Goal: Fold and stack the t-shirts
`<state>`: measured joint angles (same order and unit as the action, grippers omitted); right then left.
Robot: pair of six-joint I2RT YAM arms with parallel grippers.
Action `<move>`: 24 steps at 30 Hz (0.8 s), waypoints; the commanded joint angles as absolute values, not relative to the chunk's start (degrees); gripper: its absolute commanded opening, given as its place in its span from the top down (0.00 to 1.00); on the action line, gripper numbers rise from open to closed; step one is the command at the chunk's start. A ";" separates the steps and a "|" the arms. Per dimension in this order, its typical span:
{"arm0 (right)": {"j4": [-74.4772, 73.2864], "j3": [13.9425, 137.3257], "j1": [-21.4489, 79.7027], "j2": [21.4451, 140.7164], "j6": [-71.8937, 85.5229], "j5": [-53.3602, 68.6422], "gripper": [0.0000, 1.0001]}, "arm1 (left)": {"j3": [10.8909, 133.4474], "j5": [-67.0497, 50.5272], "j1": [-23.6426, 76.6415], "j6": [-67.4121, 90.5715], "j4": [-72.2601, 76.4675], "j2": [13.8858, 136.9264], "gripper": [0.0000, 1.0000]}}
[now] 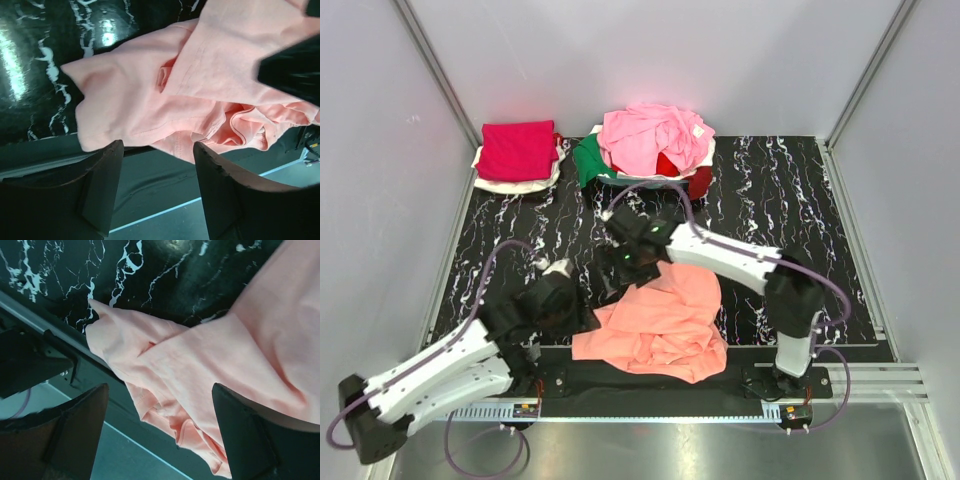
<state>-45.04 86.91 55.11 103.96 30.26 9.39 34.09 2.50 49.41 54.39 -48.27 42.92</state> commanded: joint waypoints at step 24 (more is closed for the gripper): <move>-57.92 101.69 69.17 121.91 34.28 -9.58 0.69 | 34.02 12.92 49.48 65.04 -63.37 23.02 0.41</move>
